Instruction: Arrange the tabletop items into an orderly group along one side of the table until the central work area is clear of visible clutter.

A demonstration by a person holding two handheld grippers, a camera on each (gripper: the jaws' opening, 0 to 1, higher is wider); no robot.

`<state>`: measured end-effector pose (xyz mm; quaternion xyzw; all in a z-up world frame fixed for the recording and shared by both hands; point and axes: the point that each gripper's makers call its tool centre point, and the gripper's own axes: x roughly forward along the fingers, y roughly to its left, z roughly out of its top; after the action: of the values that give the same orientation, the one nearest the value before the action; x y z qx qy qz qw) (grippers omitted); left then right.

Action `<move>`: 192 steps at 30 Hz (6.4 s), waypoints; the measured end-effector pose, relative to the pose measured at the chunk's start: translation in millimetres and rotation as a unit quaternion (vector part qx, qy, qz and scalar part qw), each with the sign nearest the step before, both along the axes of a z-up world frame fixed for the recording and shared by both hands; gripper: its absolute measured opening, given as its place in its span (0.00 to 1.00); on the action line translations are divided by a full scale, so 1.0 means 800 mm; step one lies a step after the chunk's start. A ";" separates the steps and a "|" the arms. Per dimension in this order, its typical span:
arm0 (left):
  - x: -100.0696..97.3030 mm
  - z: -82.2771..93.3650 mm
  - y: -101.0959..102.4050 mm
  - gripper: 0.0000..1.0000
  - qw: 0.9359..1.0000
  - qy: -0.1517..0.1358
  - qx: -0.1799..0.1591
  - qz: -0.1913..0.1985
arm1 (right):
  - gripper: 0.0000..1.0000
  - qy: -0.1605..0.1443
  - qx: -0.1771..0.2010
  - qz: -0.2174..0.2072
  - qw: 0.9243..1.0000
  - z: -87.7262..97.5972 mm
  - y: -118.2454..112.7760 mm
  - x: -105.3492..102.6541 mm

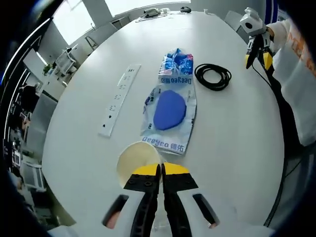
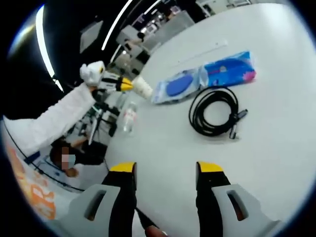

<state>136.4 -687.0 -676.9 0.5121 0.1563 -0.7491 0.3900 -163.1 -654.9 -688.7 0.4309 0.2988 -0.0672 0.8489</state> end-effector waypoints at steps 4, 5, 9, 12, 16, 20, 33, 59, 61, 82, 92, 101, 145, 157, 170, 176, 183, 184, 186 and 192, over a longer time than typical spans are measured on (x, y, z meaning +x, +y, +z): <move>0.005 -0.005 -0.005 0.00 1.000 0.013 -0.014 0.018 | 0.47 0.001 0.003 0.009 1.000 0.000 0.003 0.008; 0.006 -0.006 -0.005 0.00 1.000 0.014 -0.015 0.022 | 0.47 0.001 0.002 0.014 1.000 0.000 0.005 0.010; 0.003 -0.012 -0.003 0.00 0.999 0.019 -0.015 0.021 | 0.47 0.001 0.008 0.021 1.000 -0.005 0.012 0.014; 0.005 -0.017 0.002 0.00 1.000 0.013 -0.006 0.021 | 0.47 0.006 0.011 0.027 1.000 -0.009 0.017 0.015; 0.002 -0.021 0.003 0.00 1.000 0.014 -0.014 0.022 | 0.47 0.009 0.013 0.035 0.999 -0.012 0.022 0.016; 0.000 -0.023 0.002 0.00 1.000 0.013 -0.016 0.016 | 0.47 0.006 0.014 0.039 0.999 -0.009 0.023 0.022; 0.005 -0.029 0.004 0.07 0.998 0.027 -0.012 0.050 | 0.47 0.006 0.018 0.040 0.999 -0.008 0.026 0.023; -0.008 0.023 0.013 0.66 0.978 0.058 -0.095 0.177 | 0.47 -0.008 0.018 0.026 0.999 -0.001 0.029 0.012; -0.008 0.027 0.017 0.69 0.976 0.058 -0.098 0.185 | 0.48 -0.008 0.019 0.027 0.999 -0.001 0.031 0.011; -0.022 0.011 0.091 0.79 0.957 0.069 -0.076 0.270 | 0.48 -0.015 0.025 0.026 0.999 0.002 0.048 0.000; -0.015 0.012 0.110 0.78 0.946 0.081 -0.085 0.302 | 0.48 -0.011 0.026 0.029 0.999 0.002 0.055 -0.005; 0.003 0.013 0.128 0.78 0.935 0.080 -0.095 0.331 | 0.48 -0.009 0.027 0.020 0.999 0.002 0.050 -0.006; 0.062 -0.057 0.176 0.69 0.771 0.176 -0.082 0.607 | 0.46 -0.004 0.070 -0.027 0.997 -0.006 0.044 -0.012; 0.066 -0.082 0.180 0.66 0.739 0.184 -0.060 0.645 | 0.46 0.001 0.074 -0.032 0.997 -0.010 0.042 -0.015; 0.071 -0.101 0.176 0.61 0.738 0.165 -0.063 0.652 | 0.45 0.014 0.056 -0.035 0.998 -0.012 0.029 -0.017; 0.080 -0.102 0.176 0.56 0.743 0.148 -0.068 0.649 | 0.45 0.047 -0.014 -0.012 0.999 -0.020 0.017 -0.024; 0.086 -0.105 0.172 0.53 0.748 0.121 -0.091 0.646 | 0.44 0.045 -0.005 -0.019 0.999 -0.024 0.019 -0.021; 0.088 -0.106 0.173 0.51 0.752 0.113 -0.093 0.643 | 0.44 0.048 -0.005 -0.016 0.999 -0.025 0.021 -0.021; 0.090 -0.107 0.173 0.49 0.759 0.102 -0.101 0.635 | 0.44 0.050 -0.004 -0.010 0.999 -0.026 0.024 -0.021; 0.091 -0.107 0.174 0.48 0.762 0.100 -0.097 0.632 | 0.44 0.048 0.007 -0.011 0.999 -0.027 0.028 -0.020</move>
<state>209.4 -548.0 -762.8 0.1787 0.4091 -0.3904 0.8052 -179.1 -632.8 -710.4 0.4363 0.3346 -0.0948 0.8299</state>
